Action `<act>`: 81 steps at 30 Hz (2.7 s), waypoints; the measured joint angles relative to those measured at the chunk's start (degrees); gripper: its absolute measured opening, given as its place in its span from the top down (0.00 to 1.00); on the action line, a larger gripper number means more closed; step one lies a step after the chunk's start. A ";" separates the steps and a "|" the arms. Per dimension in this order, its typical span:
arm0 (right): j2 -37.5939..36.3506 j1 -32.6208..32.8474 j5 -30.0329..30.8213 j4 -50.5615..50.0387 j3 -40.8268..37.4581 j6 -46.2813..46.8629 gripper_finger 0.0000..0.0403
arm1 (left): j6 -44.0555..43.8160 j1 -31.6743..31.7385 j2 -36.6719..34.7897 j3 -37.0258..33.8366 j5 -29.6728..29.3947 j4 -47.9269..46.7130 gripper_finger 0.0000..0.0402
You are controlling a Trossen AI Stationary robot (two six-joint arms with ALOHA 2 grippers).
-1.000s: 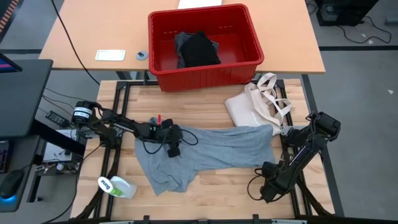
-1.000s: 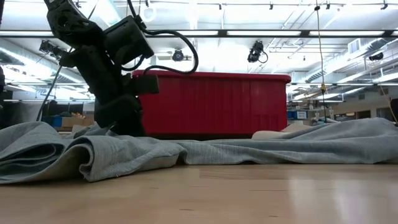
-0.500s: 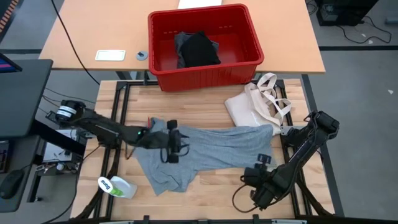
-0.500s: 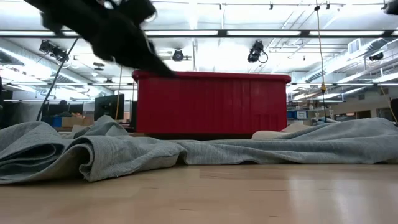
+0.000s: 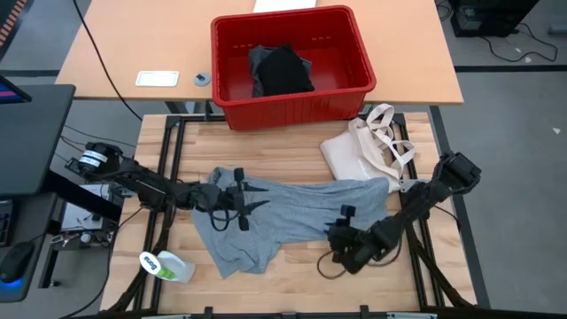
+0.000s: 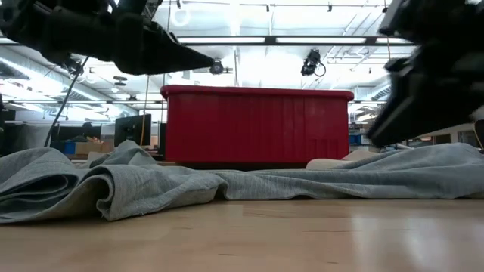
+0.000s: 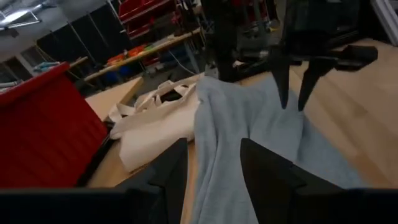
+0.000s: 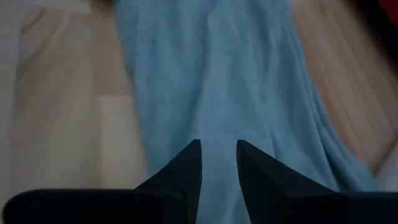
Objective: Fold Laundry from Bin
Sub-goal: Fold the gray shirt
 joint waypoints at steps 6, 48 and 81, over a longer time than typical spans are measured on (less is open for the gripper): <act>-7.84 -8.05 -0.28 23.29 -12.94 -19.26 0.78 | -7.86 3.35 -2.36 5.82 -8.10 -23.44 0.62; -23.09 -40.62 -32.87 63.43 -30.37 -47.67 0.78 | -62.96 23.30 7.43 26.21 4.78 -99.73 0.57; -23.05 -44.43 -43.49 56.81 -30.37 -50.14 0.78 | -45.41 33.65 5.05 33.21 -9.74 -123.76 0.97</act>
